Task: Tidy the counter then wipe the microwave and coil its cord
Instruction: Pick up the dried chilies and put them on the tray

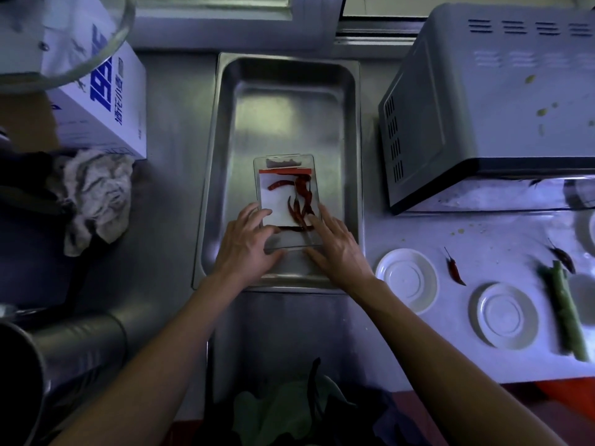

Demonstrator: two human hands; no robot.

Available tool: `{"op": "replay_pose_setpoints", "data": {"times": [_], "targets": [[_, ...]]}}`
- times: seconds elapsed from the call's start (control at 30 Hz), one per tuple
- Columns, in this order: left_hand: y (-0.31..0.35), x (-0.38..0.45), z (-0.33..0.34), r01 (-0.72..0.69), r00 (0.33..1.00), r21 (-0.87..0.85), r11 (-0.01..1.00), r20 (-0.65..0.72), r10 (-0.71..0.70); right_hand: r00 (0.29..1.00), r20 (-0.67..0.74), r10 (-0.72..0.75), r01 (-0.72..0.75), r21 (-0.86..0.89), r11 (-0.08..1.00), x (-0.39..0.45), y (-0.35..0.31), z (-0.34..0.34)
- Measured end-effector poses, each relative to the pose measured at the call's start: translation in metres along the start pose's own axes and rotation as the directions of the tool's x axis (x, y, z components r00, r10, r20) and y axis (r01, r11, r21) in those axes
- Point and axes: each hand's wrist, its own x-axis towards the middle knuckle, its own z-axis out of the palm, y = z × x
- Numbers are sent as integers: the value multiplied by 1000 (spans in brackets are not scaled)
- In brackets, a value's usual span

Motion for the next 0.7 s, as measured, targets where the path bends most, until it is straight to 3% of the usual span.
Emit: {"op": "replay_pose_setpoints", "data": {"times": [0.7], "targets": [[-76,147,-53,64,998,11,998,-17,-64,994,38,102,-101,-31,994,186,-5,-23]]}}
